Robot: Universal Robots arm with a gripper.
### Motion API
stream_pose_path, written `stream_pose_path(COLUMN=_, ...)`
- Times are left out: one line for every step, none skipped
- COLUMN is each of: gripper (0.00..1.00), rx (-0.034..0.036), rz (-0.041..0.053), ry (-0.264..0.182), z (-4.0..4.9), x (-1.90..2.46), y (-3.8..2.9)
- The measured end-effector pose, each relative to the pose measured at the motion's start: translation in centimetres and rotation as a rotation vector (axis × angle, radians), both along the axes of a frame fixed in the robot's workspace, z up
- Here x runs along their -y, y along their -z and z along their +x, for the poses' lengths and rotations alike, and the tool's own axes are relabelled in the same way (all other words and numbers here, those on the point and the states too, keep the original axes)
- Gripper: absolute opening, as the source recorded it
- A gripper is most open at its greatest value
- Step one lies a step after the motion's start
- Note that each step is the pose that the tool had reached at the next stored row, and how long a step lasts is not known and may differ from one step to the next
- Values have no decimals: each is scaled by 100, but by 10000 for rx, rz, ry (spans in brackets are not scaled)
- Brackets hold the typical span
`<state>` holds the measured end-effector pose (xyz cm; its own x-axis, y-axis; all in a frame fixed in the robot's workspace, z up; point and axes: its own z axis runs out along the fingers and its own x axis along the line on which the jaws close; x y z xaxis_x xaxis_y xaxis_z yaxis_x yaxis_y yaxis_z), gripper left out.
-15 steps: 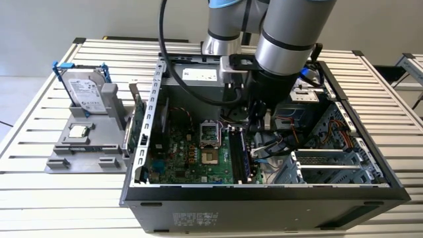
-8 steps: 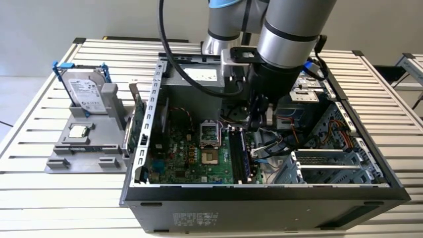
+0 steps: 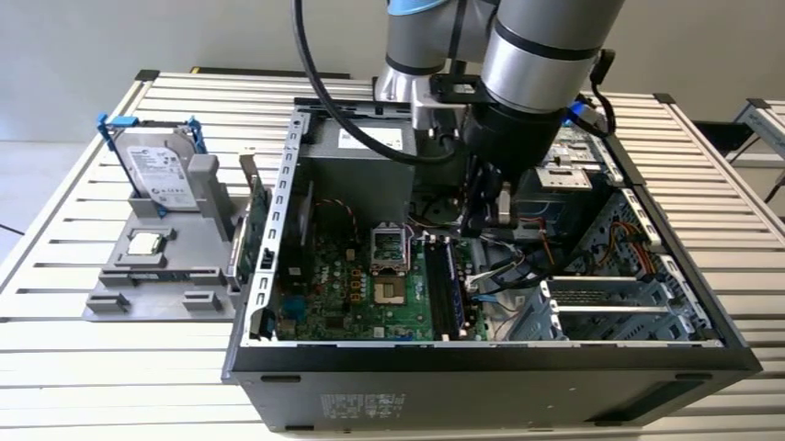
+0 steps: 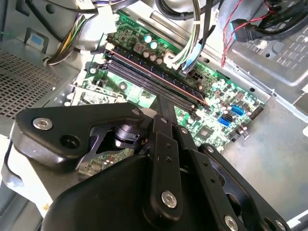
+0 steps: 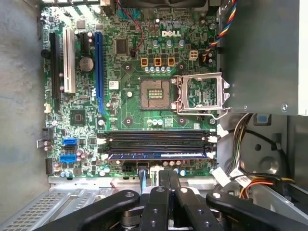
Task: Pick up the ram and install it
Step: 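Press down the ram until it locks into place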
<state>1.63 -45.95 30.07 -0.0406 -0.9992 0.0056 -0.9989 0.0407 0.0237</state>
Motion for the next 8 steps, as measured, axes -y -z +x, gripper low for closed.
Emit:
stream_pose_path(gripper=0, rx=0, rz=1, ry=0, z=0, x=0, y=-8)
stream_pose_path(gripper=0, rx=1, rz=3, ry=0, z=0, x=0, y=-8)
stream_pose_path(gripper=0, rx=1, rz=4, ry=0, z=0, x=0, y=-8)
stream_pose_path(gripper=0, rx=1, rz=5, ry=0, z=0, x=0, y=-8)
stream_pose_path(gripper=0, rx=0, rz=1, ry=0, z=0, x=0, y=-12)
stream_pose_path(gripper=0, rx=0, rz=1, ry=0, z=0, x=0, y=-14)
stream_pose_path(gripper=0, rx=0, rz=1, ry=0, z=0, x=0, y=-14)
stream_pose_path(gripper=0, rx=0, rz=1, ry=0, z=0, x=0, y=-14)
